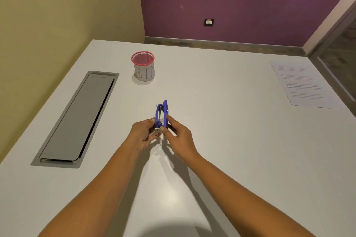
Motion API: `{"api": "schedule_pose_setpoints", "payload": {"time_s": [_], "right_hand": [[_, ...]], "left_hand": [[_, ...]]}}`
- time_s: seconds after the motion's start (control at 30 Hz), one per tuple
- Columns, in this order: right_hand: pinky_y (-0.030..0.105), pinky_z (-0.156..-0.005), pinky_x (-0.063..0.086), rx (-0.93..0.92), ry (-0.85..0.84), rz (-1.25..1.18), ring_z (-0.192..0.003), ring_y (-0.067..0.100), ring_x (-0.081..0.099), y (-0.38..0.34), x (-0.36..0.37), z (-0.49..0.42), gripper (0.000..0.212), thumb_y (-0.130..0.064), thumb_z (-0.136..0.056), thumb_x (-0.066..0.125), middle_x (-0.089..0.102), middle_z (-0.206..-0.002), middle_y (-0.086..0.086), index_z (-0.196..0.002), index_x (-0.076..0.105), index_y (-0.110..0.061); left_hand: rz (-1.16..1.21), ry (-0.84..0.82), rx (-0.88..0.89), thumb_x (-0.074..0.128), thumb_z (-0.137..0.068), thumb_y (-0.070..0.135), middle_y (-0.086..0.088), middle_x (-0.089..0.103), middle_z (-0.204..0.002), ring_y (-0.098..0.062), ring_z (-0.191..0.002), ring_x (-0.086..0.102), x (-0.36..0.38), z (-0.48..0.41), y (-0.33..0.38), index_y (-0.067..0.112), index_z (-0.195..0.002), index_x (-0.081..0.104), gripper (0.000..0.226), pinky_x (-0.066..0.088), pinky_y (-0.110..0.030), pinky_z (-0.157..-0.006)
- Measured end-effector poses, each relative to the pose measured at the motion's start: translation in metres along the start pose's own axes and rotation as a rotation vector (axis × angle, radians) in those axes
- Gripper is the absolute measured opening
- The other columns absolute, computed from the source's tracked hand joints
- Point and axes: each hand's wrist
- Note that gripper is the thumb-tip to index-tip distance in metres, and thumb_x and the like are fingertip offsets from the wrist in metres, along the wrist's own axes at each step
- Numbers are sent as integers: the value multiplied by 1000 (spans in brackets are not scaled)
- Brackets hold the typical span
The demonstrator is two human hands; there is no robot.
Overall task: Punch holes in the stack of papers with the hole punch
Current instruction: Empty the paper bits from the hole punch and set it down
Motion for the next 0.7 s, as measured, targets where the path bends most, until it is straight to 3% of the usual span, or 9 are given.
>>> {"api": "schedule_pose_setpoints", "payload": {"time_s": [0.07, 0.13, 0.23, 0.47, 0.7], "right_hand": [[18, -99, 42, -40, 17, 90, -118, 11, 54, -1, 4, -2, 46, -17, -92, 52, 58, -130, 0, -137, 45, -20], [27, -107, 37, -110, 23, 187, -130, 14, 45, -1, 9, -3, 46, -20, -93, 50, 47, -142, -2, -138, 42, -21], [19, -106, 28, -187, 7, 320, -135, 10, 37, 3, 11, -3, 46, -23, -93, 49, 40, -147, -6, -139, 41, -26], [17, -102, 39, -199, -43, 127, -119, 10, 54, 8, 2, -1, 46, -22, -83, 67, 58, -132, 1, -127, 56, -18], [18, -85, 51, -99, 192, -120, -102, 10, 61, 6, -11, -3, 25, -18, -85, 64, 64, -106, -4, -110, 65, -16]], "left_hand": [[33, -62, -5, 47, -96, 18, -9, 73, -66, -17, -62, 69, -1, 1, 1, -4, -97, 63, 27, 59, -30, -60], [98, -124, -18, 50, -94, 26, -12, 74, -76, -18, -69, 71, -3, 2, 3, -2, -92, 66, 32, 59, -27, -58], [161, -190, -1, 50, -94, 23, -12, 75, -82, -16, -74, 73, -9, 1, 5, -1, -92, 67, 30, 59, -23, -60], [121, -311, 59, 50, -93, 21, -11, 75, -91, -18, -83, 73, -29, 2, 3, 6, -84, 77, 31, 60, -28, -70], [247, -215, 65, 41, -96, 17, -15, 70, -91, -23, -79, 71, -35, -3, 4, 5, -101, 62, 25, 59, -31, -73]]}}
Point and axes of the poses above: each hand's wrist, its own z-axis away from the middle knuckle, its own x-axis out of the palm, y = z × x
